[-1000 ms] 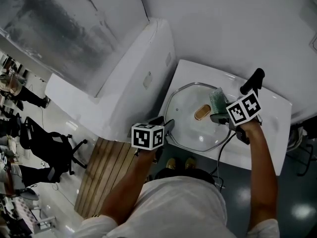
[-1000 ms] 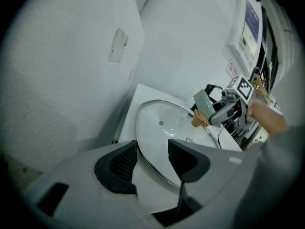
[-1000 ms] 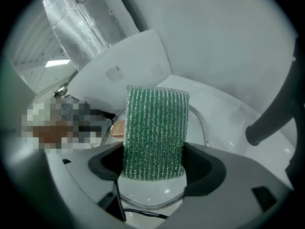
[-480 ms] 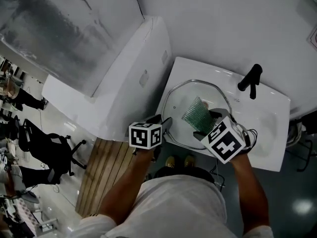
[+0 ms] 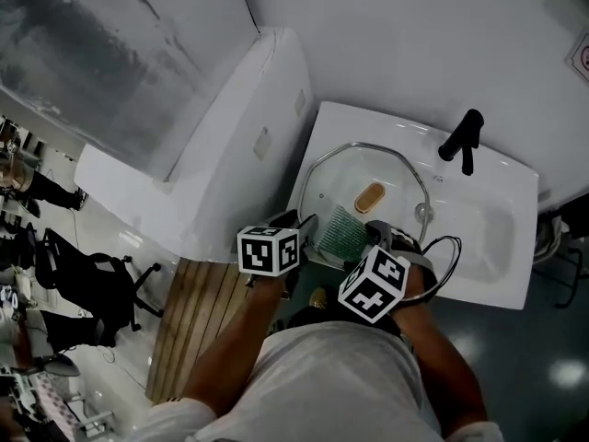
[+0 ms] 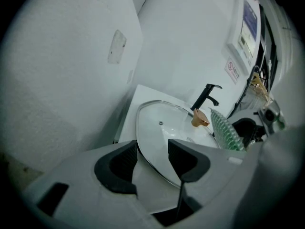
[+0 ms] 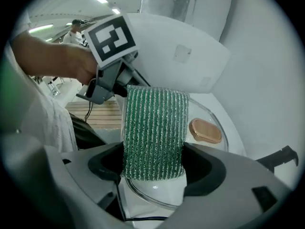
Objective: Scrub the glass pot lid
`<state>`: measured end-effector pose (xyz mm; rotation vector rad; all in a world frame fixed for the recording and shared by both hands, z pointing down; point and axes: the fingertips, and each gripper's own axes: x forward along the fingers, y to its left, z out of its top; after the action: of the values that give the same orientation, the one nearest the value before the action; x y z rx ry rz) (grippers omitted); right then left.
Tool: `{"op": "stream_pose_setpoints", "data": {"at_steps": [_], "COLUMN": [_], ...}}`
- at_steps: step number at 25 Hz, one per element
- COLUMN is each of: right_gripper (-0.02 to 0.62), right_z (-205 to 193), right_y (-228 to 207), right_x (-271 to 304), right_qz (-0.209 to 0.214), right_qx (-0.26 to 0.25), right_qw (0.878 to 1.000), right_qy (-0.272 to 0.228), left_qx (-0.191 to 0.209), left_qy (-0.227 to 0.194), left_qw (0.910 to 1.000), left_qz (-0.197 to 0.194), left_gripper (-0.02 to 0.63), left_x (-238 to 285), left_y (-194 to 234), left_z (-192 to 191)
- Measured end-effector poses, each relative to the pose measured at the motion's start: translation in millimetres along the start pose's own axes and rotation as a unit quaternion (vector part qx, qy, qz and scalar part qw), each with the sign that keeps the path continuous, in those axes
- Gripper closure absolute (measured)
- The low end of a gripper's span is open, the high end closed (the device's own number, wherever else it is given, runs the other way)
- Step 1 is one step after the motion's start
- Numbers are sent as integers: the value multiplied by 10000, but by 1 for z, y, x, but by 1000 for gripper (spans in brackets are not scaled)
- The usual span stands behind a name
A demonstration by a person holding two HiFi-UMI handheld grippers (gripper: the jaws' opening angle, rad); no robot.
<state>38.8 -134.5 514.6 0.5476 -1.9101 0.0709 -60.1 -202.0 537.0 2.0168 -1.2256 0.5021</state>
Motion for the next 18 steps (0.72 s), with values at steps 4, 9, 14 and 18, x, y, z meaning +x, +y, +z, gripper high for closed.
{"op": "stream_pose_setpoints", "data": {"at_steps": [4,9,14,18], "right_gripper": [247,247,247,247], "right_z": [-9,-23,-46,-64], "right_y": [0,-9,-29,-48], "right_x": [3,-9,-19,-23], "right_qz": [0,46,73,220], "right_qx": [49,397,892,1638], "right_qw": [10000,9987,9944,9827], "right_qy": [-28,-303,-556,-832], "left_qx": [9,7,24,28], "left_qy": [-2,-1,-16,-20], "left_qw": [10000,10000,10000,10000], "left_qz": [2,-3,13,37], "left_gripper": [390,390,390,390], "left_x": [1,0,1,0], "left_y": [0,0,0,-1], "left_z": [0,0,0,1]}}
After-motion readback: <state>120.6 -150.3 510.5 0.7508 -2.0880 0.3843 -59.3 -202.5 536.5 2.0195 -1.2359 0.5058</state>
